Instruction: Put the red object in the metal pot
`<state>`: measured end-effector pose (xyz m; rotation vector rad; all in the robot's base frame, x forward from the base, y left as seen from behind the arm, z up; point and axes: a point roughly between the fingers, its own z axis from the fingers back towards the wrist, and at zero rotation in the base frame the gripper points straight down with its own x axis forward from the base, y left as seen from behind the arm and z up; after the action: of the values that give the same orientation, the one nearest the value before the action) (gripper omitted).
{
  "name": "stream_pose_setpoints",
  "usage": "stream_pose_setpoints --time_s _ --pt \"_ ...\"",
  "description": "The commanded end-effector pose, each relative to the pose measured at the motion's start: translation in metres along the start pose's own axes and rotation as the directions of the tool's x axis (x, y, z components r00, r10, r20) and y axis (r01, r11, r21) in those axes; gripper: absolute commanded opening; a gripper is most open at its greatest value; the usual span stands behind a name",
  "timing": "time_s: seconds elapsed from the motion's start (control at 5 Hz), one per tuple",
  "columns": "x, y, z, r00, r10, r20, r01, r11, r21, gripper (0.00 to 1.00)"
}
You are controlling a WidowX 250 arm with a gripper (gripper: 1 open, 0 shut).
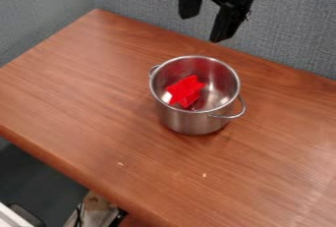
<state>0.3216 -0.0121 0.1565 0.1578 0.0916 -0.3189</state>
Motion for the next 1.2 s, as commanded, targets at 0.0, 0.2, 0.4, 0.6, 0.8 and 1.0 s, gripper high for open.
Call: stream_pose_setpoints --time_s 0.0,0.2,0.4,0.6,0.8,1.0 --pt "-0.001 0.008 0.005 1.0 0.029 0.005 -0.029 0.999 -0.018 1.0" --pt "-0.004 0.013 0.008 0.998 0.062 -0.018 -0.063 0.998 -0.024 1.0" --pt "-0.005 0.017 0.012 0.996 0.087 -0.035 -0.088 0.996 -0.024 1.0" --pt "0.005 0.003 0.016 0.994 0.099 -0.042 -0.099 0.995 0.005 1.0" --pt "0.017 -0.017 0.027 0.995 0.094 -0.027 -0.092 0.995 0.043 1.0" --pt "0.028 -0.031 0.031 0.994 0.104 -0.02 -0.102 0.992 0.067 1.0"
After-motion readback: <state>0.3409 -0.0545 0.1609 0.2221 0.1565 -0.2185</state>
